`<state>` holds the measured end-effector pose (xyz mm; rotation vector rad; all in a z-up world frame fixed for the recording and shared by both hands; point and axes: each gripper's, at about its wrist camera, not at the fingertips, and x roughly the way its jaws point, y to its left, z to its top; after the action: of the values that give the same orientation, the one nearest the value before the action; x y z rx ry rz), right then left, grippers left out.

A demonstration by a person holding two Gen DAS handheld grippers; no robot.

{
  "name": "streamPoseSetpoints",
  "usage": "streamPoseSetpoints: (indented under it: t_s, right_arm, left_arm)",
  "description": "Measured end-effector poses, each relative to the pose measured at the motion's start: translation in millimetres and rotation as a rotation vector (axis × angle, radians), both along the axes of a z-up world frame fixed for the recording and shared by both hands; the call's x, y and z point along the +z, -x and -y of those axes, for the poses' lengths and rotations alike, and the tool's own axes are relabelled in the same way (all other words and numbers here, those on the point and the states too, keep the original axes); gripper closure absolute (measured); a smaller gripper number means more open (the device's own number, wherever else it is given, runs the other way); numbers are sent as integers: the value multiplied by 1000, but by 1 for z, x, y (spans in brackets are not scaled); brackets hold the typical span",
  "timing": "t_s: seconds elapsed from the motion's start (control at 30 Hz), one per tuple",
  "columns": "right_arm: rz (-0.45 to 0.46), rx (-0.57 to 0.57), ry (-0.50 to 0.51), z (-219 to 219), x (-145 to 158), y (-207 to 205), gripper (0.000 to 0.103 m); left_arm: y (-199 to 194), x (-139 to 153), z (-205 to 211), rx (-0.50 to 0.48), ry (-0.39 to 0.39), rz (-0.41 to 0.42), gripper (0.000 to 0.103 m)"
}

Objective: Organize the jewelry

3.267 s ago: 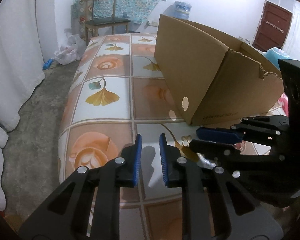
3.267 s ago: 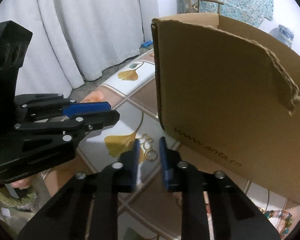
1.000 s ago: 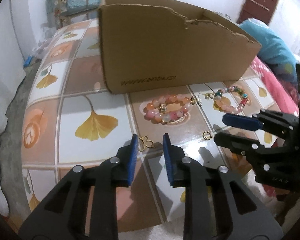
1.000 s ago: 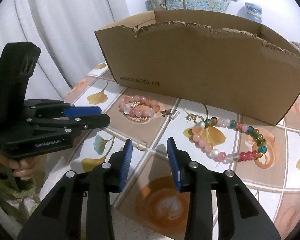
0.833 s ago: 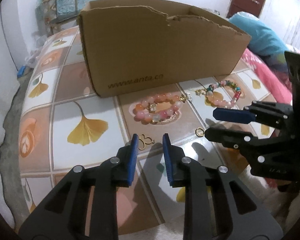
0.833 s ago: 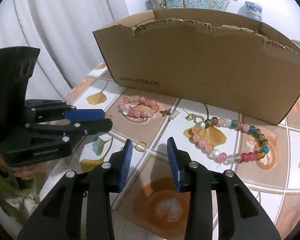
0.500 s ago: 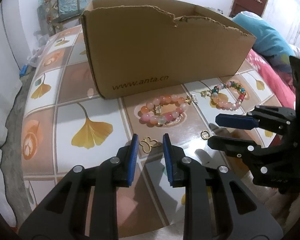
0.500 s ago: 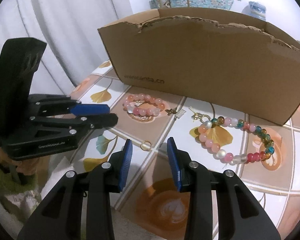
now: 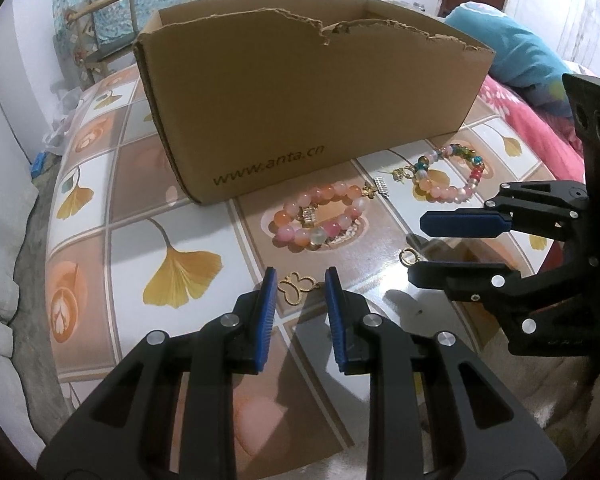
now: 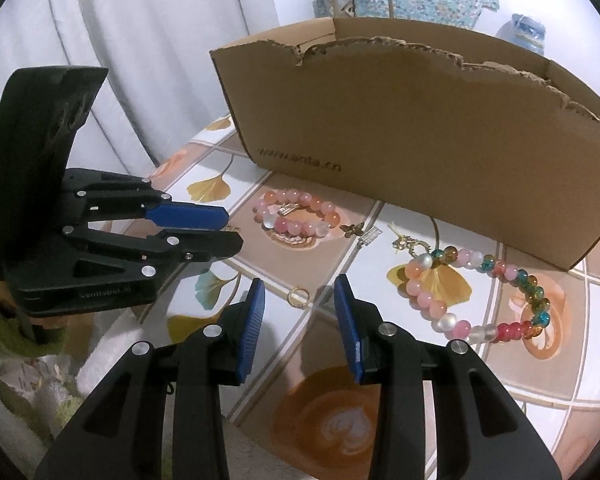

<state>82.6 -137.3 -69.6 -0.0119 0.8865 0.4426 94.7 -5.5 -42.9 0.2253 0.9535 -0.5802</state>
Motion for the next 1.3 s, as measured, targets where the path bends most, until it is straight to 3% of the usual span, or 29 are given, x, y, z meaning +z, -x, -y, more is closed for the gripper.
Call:
streamPoseSetpoints:
  t_s: [0.07, 0.2, 0.43, 0.8, 1.0, 1.03, 1.17, 1.3]
  right_arm:
    - [3, 7, 8, -1, -1, -1, 67]
    - [7, 18, 25, -2, -2, -3, 67]
    - [12, 56, 76, -8, -6, -5, 68]
    - [-15, 151, 110, -17, -6, -11, 92]
    - [-29, 137, 76, -13, -7, -12, 93]
    - [-32, 134, 62, -12, -7, -12, 99]
    - [-44, 120, 50, -7, -7, -12, 100]
    - [-38, 122, 53, -5, -6, -10, 100]
  left_arm:
    - [0, 0, -1, 0, 6, -2, 91]
    - [0, -1, -3, 5, 21, -6, 96]
    - [1, -1, -6, 5, 37, -4, 96]
    - [2, -1, -7, 5, 44, -1, 96]
    - [3, -1, -6, 7, 46, 1, 96]
    - [3, -1, -6, 7, 48, 0, 96]
    - [3, 0, -7, -1, 55, -12, 94]
    - [5, 3, -8, -14, 51, -6, 81]
